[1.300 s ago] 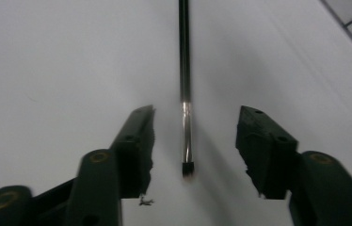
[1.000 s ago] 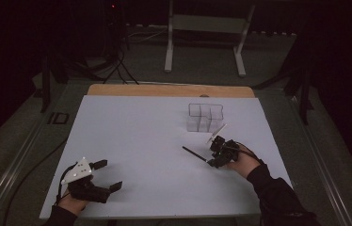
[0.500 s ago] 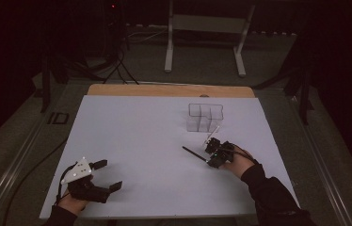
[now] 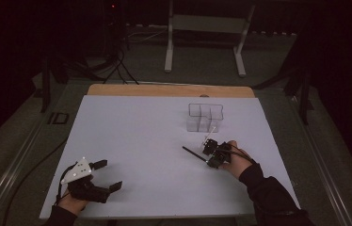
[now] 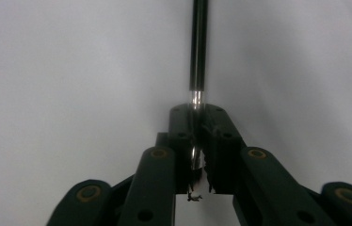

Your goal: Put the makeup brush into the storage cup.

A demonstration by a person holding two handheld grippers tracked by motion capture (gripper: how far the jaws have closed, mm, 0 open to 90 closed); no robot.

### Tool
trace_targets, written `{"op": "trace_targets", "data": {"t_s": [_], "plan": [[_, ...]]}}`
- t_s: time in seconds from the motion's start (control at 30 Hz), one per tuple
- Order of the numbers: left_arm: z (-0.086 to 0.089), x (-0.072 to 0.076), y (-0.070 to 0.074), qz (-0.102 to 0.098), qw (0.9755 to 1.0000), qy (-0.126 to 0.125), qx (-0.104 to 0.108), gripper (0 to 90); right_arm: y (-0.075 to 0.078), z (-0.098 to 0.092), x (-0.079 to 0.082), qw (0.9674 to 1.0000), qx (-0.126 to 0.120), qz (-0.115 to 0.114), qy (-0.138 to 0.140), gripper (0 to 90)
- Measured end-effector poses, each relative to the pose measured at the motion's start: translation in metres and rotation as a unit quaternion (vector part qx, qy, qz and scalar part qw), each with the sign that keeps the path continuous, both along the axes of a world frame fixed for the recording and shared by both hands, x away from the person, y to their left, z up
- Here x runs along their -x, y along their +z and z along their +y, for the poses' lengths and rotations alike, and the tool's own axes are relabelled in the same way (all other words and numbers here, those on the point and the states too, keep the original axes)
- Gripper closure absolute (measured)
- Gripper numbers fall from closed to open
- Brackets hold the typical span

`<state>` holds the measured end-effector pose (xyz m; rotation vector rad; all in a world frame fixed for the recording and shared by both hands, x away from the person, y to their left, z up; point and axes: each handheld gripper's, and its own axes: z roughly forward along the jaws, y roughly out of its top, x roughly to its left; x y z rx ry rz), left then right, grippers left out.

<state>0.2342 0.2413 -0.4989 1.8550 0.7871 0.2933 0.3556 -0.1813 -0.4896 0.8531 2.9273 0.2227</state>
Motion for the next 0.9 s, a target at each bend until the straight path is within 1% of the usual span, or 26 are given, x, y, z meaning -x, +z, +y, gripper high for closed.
{"op": "trace_targets", "data": {"t_s": [0.1,0.13,0.23,0.27,0.3,0.4,0.43,0.5,0.53,0.6,0.7,0.8,0.87,0.9], "plan": [[0.000,0.000,0.000,0.000,1.0000,0.000,0.000,1.0,-0.001,0.006,0.005,0.9995,0.022,-0.019,0.013,83.1],[0.000,0.000,0.000,0.000,1.0000,0.000,0.000,1.0,-0.001,0.008,0.006,0.9993,0.027,-0.024,0.013,83.2],[0.000,0.000,0.000,0.000,1.0000,0.000,0.000,1.0,-0.001,0.009,0.008,0.9989,0.033,-0.030,0.012,83.7],[0.000,0.000,0.000,0.000,1.0000,0.000,0.000,1.0,0.000,0.010,0.007,0.9991,0.034,-0.025,0.009,83.8],[0.000,0.000,0.000,0.000,1.0000,0.000,0.000,1.0,0.000,0.009,0.005,0.9994,0.030,-0.019,0.004,83.8],[0.000,0.000,0.000,0.001,1.0000,0.000,0.000,1.0,0.003,0.003,0.001,0.9998,0.007,-0.021,0.004,83.9],[0.000,0.000,0.000,0.000,1.0000,0.000,0.000,1.0,0.006,0.001,0.000,0.9997,0.000,-0.025,0.001,83.9],[0.000,0.000,0.000,0.000,1.0000,0.000,0.000,1.0,0.012,-0.004,-0.002,0.9995,-0.023,-0.022,-0.006,83.9],[0.000,0.000,0.000,0.000,1.0000,0.001,-0.001,1.0,0.015,-0.007,-0.003,0.9991,-0.031,-0.026,-0.008,83.9],[0.000,0.000,0.001,-0.001,1.0000,0.002,-0.001,1.0,0.020,-0.010,-0.004,0.9988,-0.044,-0.023,-0.007,83.9],[0.000,0.000,0.001,-0.001,1.0000,0.003,-0.001,1.0,0.023,-0.014,-0.005,0.9985,-0.051,-0.016,-0.007,83.9],[-0.002,-0.001,0.001,0.000,1.0000,0.004,-0.002,1.0,0.022,-0.016,-0.005,0.9987,-0.051,0.001,0.005,83.9],[-0.003,-0.001,0.002,0.001,1.0000,0.001,-0.005,1.0,0.022,-0.016,-0.003,0.9984,-0.050,0.015,0.021,83.9],[-0.005,-0.002,0.002,0.002,1.0000,-0.002,-0.007,1.0,0.021,-0.016,-0.002,0.9982,-0.050,0.018,0.027,83.9]]}}
